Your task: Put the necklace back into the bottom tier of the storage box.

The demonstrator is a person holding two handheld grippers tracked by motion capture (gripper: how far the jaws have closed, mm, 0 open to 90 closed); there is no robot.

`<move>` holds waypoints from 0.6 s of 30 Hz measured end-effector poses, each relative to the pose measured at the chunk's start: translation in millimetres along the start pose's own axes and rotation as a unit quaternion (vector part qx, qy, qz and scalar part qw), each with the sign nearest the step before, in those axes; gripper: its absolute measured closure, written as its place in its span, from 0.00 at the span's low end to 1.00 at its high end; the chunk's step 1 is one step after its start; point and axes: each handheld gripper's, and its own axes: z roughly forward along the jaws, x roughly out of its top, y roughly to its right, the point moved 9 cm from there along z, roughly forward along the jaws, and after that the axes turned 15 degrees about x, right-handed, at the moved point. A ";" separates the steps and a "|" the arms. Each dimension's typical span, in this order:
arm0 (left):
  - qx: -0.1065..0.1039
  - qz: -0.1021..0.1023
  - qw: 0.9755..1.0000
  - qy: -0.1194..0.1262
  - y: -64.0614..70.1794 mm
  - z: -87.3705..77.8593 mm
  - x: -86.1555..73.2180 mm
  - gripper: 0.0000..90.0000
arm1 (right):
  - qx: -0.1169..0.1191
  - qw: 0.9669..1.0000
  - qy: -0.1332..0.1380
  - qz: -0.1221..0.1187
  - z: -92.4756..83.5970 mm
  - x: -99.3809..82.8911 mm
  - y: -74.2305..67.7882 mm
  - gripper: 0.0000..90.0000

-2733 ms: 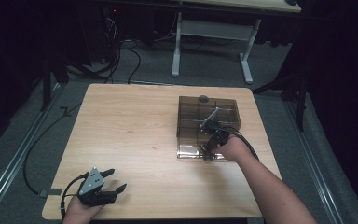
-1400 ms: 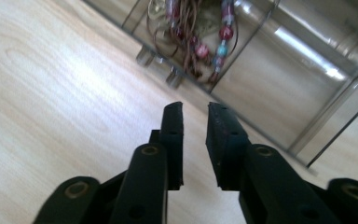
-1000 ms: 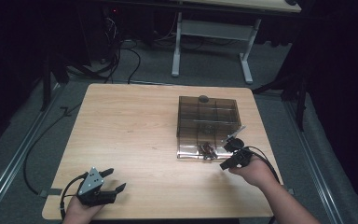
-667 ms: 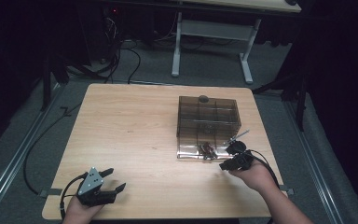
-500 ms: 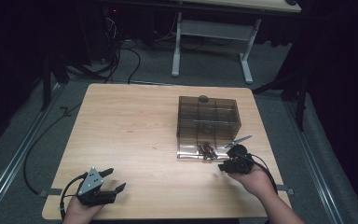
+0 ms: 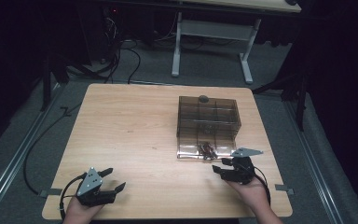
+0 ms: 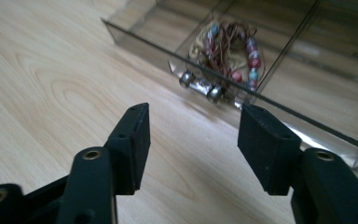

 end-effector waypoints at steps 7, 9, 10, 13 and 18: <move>0.009 0.002 1.000 0.007 0.1 -0.8 0.8 0.29 | -0.029 0.994 0.093 -0.038 -7.5 -7.8 -3.0 0.46; 0.011 0.003 1.000 0.006 -0.2 -0.8 0.8 0.29 | -0.039 0.993 0.100 -0.047 -8.9 -12.1 -2.4 0.45; 0.013 0.003 1.000 0.006 -0.4 -0.5 0.8 0.29 | -0.046 0.992 0.104 -0.051 -9.4 -14.7 -1.7 0.45; 0.019 0.002 1.000 0.006 -1.0 -0.4 0.8 0.29 | -0.048 0.990 0.121 -0.063 -11.0 -24.3 -2.6 0.44; 0.019 -0.004 1.000 0.001 -1.8 0.7 0.6 0.29 | -0.033 0.987 0.144 -0.069 -14.7 -30.7 -8.3 0.44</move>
